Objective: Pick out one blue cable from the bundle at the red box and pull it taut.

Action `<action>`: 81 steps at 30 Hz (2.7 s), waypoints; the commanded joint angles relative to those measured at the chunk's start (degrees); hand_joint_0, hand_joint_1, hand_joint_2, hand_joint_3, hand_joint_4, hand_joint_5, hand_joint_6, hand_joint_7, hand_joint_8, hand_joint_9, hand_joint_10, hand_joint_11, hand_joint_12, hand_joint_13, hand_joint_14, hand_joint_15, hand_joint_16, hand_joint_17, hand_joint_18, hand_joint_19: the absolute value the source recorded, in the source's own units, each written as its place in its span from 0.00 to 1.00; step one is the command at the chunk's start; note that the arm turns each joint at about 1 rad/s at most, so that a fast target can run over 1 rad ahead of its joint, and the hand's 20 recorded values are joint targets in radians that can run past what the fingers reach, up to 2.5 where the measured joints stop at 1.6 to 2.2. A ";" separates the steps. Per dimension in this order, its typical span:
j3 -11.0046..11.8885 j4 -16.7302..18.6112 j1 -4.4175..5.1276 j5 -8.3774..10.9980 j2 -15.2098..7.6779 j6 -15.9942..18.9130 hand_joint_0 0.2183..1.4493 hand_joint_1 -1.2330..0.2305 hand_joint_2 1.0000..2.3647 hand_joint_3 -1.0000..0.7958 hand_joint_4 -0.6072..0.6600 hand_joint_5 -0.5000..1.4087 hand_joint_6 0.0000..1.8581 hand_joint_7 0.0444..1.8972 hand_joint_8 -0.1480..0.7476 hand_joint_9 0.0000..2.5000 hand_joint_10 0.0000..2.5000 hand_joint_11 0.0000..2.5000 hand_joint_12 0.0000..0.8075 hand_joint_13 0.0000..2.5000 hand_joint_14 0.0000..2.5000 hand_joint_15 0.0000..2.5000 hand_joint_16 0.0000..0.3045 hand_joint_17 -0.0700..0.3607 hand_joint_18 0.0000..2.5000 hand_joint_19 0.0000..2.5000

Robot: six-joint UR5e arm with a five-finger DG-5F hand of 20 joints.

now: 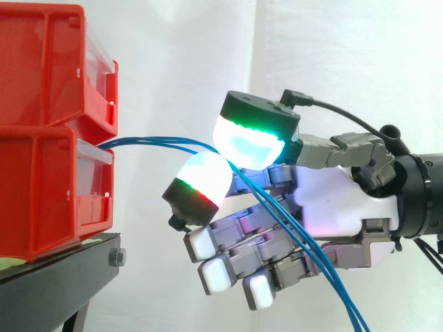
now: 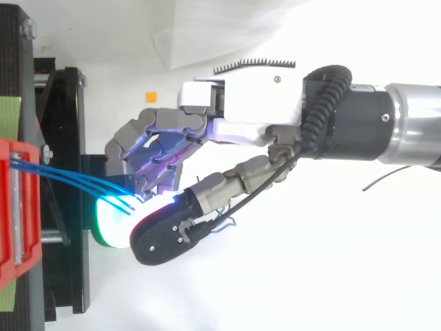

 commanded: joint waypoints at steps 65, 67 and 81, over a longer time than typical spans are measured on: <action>2.31 -7.74 -1.32 1.89 0.71 -1.12 0.25 0.20 0.00 0.28 0.59 0.16 0.49 0.50 0.47 0.36 0.01 0.44 0.38 0.36 0.01 0.26 0.14 0.39 0.33 0.31; 2.31 -7.74 -1.32 1.89 0.71 -1.12 0.19 0.24 0.00 0.28 0.61 0.17 0.48 0.48 0.50 0.38 0.01 0.44 0.41 0.37 0.01 0.26 0.16 0.41 0.35 0.31; 3.28 -8.44 -1.41 1.89 0.71 -1.21 0.31 0.57 0.01 0.33 0.59 0.19 0.44 0.56 0.46 0.43 0.01 0.40 0.39 0.39 0.01 0.28 0.13 0.38 0.33 0.36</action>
